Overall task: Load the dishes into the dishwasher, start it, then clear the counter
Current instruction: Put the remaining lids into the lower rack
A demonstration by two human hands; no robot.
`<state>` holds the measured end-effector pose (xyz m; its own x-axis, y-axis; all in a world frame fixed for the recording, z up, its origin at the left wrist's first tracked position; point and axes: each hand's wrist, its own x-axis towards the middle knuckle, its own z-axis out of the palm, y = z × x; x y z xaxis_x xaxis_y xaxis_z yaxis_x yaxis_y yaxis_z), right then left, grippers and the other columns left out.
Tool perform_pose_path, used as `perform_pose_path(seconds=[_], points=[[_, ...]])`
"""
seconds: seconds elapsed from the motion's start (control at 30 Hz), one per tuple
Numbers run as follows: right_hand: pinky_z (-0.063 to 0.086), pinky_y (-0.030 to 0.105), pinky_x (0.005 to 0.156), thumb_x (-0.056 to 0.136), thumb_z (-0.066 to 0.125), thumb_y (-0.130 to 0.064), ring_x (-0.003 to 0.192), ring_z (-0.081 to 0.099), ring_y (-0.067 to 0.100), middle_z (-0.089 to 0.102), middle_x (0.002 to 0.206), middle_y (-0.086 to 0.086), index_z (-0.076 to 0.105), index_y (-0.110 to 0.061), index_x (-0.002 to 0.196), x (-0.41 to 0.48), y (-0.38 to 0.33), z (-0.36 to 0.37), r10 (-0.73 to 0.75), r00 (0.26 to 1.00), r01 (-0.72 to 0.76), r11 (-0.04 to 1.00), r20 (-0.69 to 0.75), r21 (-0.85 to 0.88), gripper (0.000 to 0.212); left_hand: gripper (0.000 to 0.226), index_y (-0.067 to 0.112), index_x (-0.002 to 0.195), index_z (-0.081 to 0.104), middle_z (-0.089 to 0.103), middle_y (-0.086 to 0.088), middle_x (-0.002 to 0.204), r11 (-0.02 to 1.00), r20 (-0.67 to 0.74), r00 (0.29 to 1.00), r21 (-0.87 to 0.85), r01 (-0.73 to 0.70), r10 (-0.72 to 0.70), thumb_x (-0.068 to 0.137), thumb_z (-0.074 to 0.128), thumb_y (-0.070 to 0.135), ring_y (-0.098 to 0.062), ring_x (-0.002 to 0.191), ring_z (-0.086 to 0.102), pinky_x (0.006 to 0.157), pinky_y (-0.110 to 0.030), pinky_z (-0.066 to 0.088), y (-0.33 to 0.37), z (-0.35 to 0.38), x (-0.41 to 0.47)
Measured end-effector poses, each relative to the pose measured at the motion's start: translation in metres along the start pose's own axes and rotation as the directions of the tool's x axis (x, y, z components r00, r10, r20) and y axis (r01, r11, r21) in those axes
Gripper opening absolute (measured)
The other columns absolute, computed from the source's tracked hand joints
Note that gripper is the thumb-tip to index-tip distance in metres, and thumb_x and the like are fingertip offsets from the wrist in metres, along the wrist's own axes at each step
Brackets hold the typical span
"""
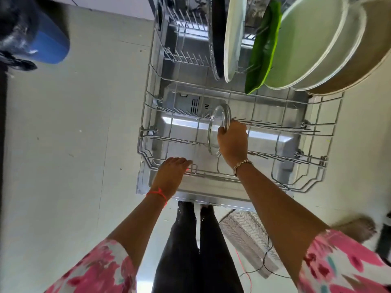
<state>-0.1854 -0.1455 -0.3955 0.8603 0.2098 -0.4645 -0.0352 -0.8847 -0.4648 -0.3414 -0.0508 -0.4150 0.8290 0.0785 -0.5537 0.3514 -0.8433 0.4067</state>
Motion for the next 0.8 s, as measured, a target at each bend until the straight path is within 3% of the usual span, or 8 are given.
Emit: perform_pose_path(seconds=[0.2,0.37,0.47,0.63,0.8], points=[[0.044,0.025,0.078,0.093,0.054,-0.027,0.104,0.057,0.029,0.059,0.108,0.019,0.052,0.003,0.113,0.000,0.006,0.006,-0.046,0.994,0.047,0.999,0.094,-0.010,0.036,0.046,0.015,0.128,0.052,0.062,-0.007,0.121,0.999,0.031,0.999,-0.030,0.030,-0.029,0.088,0.043,-0.008,-0.021,0.111,0.057,0.099,-0.030,0.041,-0.002,-0.003,0.009],[0.050,0.030,0.072,0.090,0.053,-0.042,0.096,0.063,0.028,0.063,0.105,0.015,0.045,-0.001,0.122,-0.005,0.008,-0.005,-0.098,0.980,0.113,0.990,0.173,-0.078,0.053,0.046,0.011,0.131,0.047,0.057,-0.010,0.127,0.998,0.125,0.991,0.015,0.054,-0.056,0.090,0.039,-0.007,-0.024,0.118,0.052,0.102,-0.033,0.041,0.002,-0.011,0.012],[0.050,0.034,0.071,0.092,0.047,-0.045,0.099,0.062,0.030,0.058,0.115,0.016,0.037,-0.002,0.131,-0.013,-0.003,-0.023,-0.101,0.980,0.125,0.983,0.170,-0.134,0.059,0.041,0.008,0.134,0.043,0.054,-0.012,0.130,0.999,0.143,0.989,0.036,0.027,-0.032,0.093,0.044,0.002,-0.025,0.121,0.050,0.104,-0.031,0.039,0.005,-0.025,0.006],[0.049,0.036,0.077,0.095,0.041,-0.043,0.106,0.059,0.032,0.051,0.126,0.018,0.031,-0.002,0.135,-0.046,-0.046,-0.087,-0.126,0.954,0.172,0.973,0.271,-0.156,0.057,0.037,0.005,0.131,0.044,0.052,-0.014,0.131,0.995,0.165,0.984,0.087,0.053,-0.067,0.097,0.040,0.017,-0.025,0.122,0.048,0.103,-0.033,0.036,0.021,-0.101,-0.033],[0.044,0.035,0.084,0.097,0.039,-0.040,0.107,0.056,0.031,0.058,0.113,0.017,0.049,-0.002,0.117,-0.110,-0.118,-0.173,-0.192,0.892,0.284,0.942,0.410,-0.177,0.043,0.038,0.006,0.128,0.049,0.052,-0.016,0.129,0.988,0.092,0.984,0.045,0.147,-0.151,0.096,0.035,0.021,-0.027,0.119,0.050,0.098,-0.033,0.039,0.048,-0.214,-0.116]])
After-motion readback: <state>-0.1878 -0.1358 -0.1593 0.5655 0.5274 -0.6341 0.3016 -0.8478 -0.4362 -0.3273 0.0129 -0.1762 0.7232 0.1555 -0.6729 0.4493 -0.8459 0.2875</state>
